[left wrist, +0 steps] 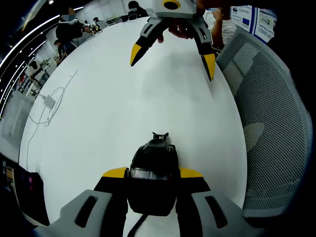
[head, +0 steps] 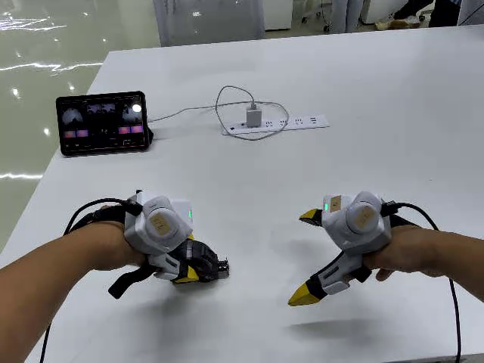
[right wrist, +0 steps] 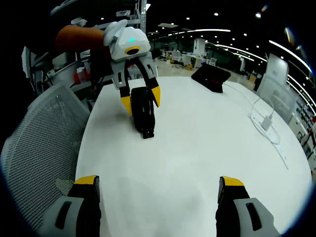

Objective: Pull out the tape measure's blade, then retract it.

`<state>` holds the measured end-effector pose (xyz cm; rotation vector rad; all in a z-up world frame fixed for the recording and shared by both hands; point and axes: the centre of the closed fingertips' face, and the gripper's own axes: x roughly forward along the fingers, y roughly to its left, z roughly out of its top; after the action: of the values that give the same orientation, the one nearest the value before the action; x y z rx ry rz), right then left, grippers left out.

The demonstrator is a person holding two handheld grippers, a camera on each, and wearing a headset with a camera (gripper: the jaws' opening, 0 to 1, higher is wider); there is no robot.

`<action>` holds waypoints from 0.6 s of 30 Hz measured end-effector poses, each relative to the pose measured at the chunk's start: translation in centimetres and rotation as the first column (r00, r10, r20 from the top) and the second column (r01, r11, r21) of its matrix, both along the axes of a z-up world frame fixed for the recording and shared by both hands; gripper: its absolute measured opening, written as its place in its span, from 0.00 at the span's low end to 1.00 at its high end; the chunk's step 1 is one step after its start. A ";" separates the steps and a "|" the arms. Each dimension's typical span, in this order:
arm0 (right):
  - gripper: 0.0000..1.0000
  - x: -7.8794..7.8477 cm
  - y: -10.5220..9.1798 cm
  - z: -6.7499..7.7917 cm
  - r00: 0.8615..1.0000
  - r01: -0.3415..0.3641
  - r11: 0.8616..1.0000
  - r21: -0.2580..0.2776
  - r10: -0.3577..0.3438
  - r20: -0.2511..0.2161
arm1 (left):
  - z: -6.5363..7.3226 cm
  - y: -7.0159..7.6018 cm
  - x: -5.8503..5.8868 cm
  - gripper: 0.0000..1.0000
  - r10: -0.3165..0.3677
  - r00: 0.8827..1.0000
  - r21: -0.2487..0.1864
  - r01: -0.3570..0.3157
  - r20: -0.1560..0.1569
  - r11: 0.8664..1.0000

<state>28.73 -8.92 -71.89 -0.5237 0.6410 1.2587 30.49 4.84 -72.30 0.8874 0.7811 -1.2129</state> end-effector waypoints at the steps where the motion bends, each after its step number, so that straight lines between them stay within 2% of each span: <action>1: 0.99 -0.1 0.5 0.0 1.000 -0.007 1.000 0.003 0.007 -0.002 | 0.0 0.0 0.0 0.32 -0.003 1.000 0.000 0.003 0.003 1.000; 5: 0.99 -0.3 1.7 -0.6 0.999 -0.032 0.999 0.003 0.032 -0.008 | -0.1 -0.1 -0.1 0.32 -0.008 1.000 -0.001 0.008 0.003 1.000; 8: 0.99 0.2 2.2 -1.1 0.999 -0.038 0.999 0.007 0.039 -0.005 | -0.1 -0.1 0.0 0.32 0.007 1.000 -0.011 -0.007 -0.010 1.000; 14: 0.99 1.3 3.5 -1.0 1.000 -0.029 0.999 0.022 0.029 -0.006 | -0.1 -0.1 0.0 0.32 0.009 1.000 -0.019 -0.009 -0.020 1.000; 18: 0.99 1.6 4.7 -1.0 0.999 -0.042 0.999 0.026 0.043 -0.009 | -0.1 -0.1 0.0 0.32 0.008 1.000 -0.020 -0.008 -0.012 1.000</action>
<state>30.29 -4.25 -72.92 -0.5127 0.6240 1.3087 30.47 4.75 -72.41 0.8601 0.7799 -1.2178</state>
